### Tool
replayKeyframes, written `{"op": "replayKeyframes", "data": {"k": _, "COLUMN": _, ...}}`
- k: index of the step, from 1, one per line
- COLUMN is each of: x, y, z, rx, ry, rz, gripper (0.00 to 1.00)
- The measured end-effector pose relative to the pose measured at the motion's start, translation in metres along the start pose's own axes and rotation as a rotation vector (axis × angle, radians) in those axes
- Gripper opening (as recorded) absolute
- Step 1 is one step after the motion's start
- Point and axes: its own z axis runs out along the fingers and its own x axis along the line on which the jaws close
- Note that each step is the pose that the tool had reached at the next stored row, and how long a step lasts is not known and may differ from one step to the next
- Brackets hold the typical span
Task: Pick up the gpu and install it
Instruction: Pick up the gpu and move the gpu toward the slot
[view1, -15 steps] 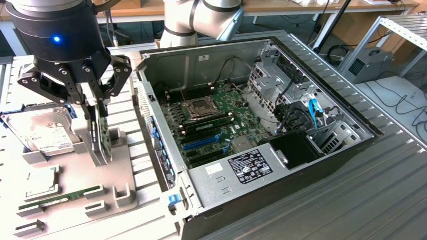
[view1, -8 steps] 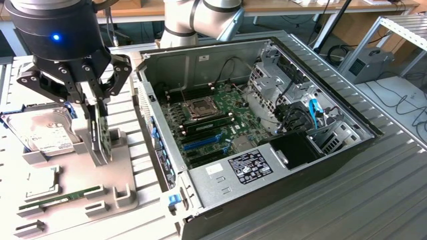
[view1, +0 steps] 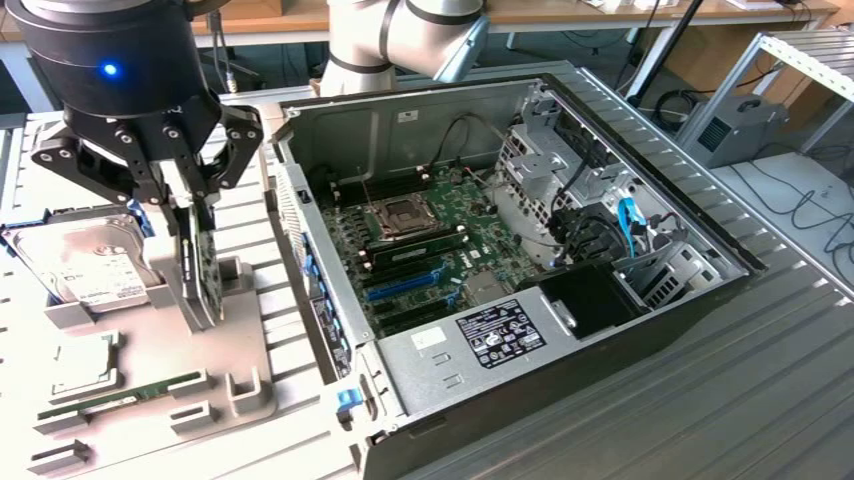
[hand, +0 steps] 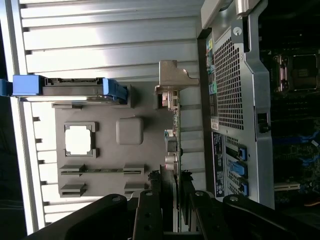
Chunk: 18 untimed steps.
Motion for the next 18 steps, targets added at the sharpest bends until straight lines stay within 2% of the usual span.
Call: {"op": "replayKeyframes", "data": {"k": 18, "x": -0.0001, "y": 0.0001, "z": -0.0054, "rx": 0.0, "ry": 0.0, "rz": 0.0, "gripper": 0.27}}
